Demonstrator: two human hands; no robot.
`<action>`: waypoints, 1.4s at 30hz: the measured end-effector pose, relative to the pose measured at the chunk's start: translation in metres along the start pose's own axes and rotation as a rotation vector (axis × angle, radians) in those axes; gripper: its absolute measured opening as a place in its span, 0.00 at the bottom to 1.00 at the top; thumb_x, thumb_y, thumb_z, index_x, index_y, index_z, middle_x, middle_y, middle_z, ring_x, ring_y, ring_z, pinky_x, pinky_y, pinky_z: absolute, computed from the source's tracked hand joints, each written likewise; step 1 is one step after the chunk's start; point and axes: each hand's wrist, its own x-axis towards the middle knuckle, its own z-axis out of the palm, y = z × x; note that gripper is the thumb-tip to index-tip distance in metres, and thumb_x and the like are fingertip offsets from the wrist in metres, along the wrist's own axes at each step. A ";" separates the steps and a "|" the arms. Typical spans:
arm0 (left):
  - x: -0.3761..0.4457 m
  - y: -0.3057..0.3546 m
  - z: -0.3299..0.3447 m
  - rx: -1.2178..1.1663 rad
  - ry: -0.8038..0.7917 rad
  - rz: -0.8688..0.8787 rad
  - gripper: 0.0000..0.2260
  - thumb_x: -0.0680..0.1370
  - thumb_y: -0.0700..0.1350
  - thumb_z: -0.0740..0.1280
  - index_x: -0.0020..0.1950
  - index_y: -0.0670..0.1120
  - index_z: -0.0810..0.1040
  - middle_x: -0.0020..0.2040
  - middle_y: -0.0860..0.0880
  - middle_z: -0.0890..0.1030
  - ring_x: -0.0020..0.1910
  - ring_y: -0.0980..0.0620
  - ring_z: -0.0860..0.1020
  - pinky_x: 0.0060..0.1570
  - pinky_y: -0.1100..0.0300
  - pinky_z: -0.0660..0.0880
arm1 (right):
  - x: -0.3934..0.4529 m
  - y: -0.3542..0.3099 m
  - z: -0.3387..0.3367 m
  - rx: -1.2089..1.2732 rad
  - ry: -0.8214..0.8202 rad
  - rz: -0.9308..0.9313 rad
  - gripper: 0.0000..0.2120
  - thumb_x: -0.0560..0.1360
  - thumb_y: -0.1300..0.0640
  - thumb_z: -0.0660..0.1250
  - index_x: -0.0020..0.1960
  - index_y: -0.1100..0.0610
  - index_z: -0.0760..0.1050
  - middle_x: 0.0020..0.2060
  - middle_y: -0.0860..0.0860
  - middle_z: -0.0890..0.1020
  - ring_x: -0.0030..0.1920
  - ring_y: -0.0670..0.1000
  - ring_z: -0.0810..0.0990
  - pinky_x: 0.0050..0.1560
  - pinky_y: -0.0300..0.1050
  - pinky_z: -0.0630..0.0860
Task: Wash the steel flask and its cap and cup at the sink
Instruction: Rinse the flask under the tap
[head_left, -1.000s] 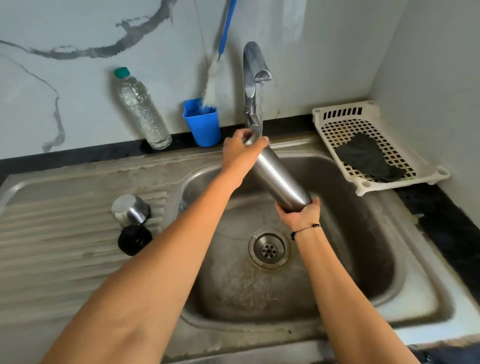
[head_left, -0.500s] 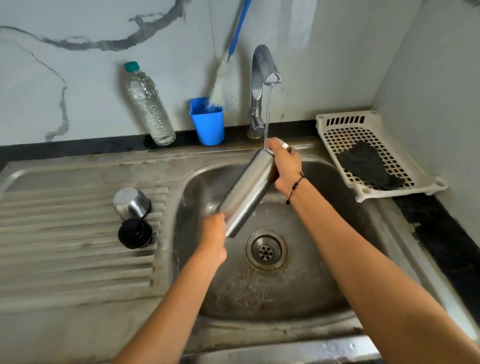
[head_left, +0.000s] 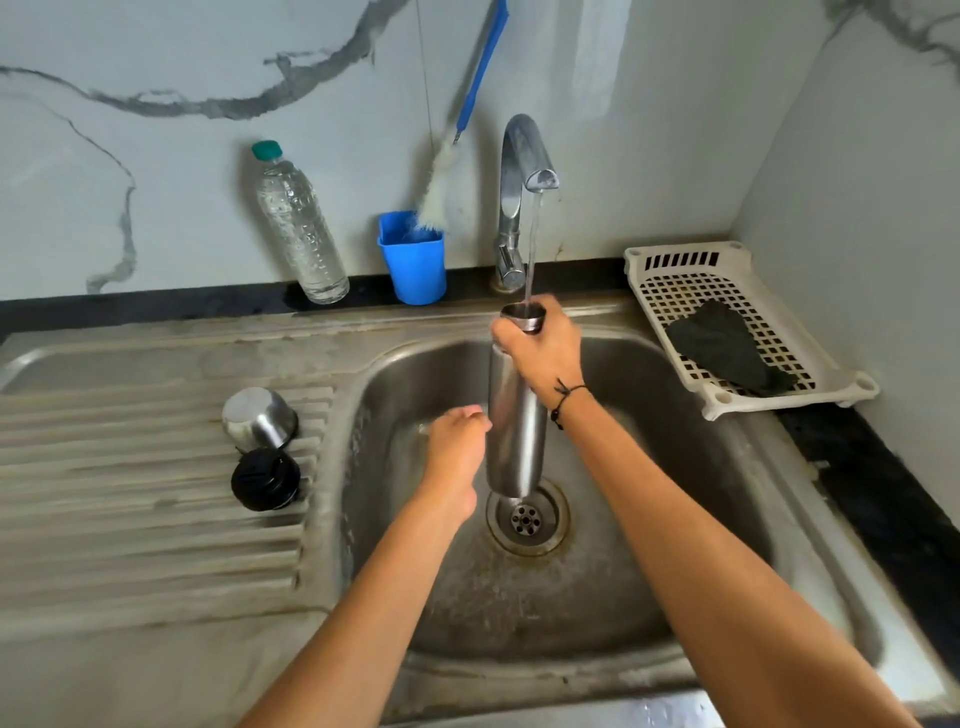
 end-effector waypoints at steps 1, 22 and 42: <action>0.000 0.001 0.000 -0.003 -0.003 0.010 0.10 0.78 0.35 0.60 0.54 0.45 0.77 0.53 0.47 0.75 0.55 0.51 0.71 0.55 0.61 0.64 | 0.005 -0.005 -0.004 0.016 0.058 -0.016 0.15 0.67 0.51 0.72 0.50 0.53 0.72 0.38 0.46 0.79 0.40 0.49 0.78 0.44 0.45 0.77; -0.015 -0.003 -0.017 1.018 0.336 0.777 0.12 0.74 0.39 0.65 0.56 0.45 0.79 0.65 0.44 0.76 0.70 0.39 0.66 0.67 0.35 0.55 | -0.004 0.053 -0.023 0.902 0.112 0.959 0.28 0.69 0.47 0.71 0.64 0.58 0.70 0.55 0.58 0.78 0.55 0.59 0.78 0.55 0.59 0.77; -0.027 0.025 -0.024 0.721 0.263 1.214 0.17 0.72 0.43 0.60 0.57 0.36 0.76 0.58 0.38 0.76 0.59 0.40 0.72 0.62 0.55 0.66 | -0.023 0.045 -0.015 1.125 0.131 1.132 0.19 0.74 0.45 0.66 0.57 0.57 0.72 0.44 0.57 0.79 0.47 0.58 0.79 0.50 0.54 0.77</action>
